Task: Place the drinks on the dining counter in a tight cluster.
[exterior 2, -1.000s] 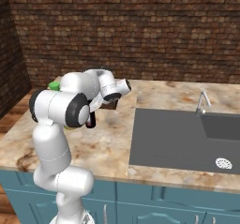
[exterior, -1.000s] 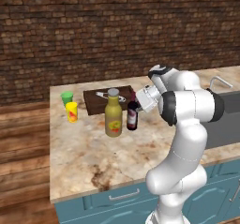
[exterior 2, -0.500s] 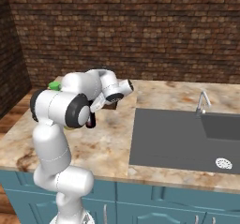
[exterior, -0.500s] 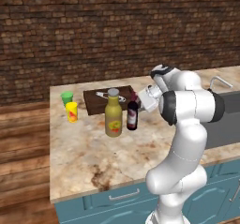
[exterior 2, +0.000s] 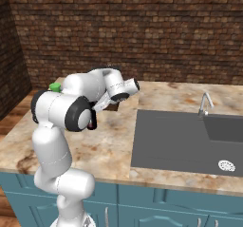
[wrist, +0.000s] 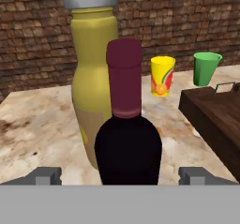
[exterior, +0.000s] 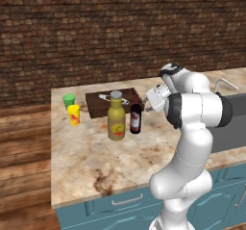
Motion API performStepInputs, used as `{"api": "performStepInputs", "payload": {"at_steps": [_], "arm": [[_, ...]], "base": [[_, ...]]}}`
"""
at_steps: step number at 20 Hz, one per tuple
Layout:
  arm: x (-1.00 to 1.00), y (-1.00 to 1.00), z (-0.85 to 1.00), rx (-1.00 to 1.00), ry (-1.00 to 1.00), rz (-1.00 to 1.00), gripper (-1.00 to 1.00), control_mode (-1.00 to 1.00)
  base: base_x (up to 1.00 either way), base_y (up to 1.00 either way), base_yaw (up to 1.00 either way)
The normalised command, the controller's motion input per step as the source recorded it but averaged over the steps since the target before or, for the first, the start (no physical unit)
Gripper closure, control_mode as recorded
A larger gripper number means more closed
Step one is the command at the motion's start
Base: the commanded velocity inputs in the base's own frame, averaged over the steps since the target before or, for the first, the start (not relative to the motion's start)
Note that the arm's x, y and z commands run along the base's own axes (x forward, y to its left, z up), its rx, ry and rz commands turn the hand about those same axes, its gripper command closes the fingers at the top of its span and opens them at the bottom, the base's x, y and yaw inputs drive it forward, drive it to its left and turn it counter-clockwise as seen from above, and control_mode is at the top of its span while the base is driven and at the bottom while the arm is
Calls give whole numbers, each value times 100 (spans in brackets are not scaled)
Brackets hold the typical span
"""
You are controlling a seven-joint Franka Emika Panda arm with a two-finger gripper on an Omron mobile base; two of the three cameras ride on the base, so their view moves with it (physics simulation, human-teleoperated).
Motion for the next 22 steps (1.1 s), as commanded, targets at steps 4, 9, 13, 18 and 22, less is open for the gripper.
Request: {"api": "performStepInputs", "payload": {"at_steps": [4, 9, 13, 18, 22], "arm": [[-2, -31, 16, 0, 0, -12, -100, -100], [-24, -31, 3, 0, 1, -20, -100, -100], [-40, -16, 0, -3, 4, -31, -100, -100], [-46, -1, 17, -12, 12, -36, -100, -100], [-46, 0, 9, -15, 21, -41, -100, -100]], "base": [[0, 0, 0], [0, 0, 0], [0, 0, 0], [0, 0, 0], [0, 0, 0]]}}
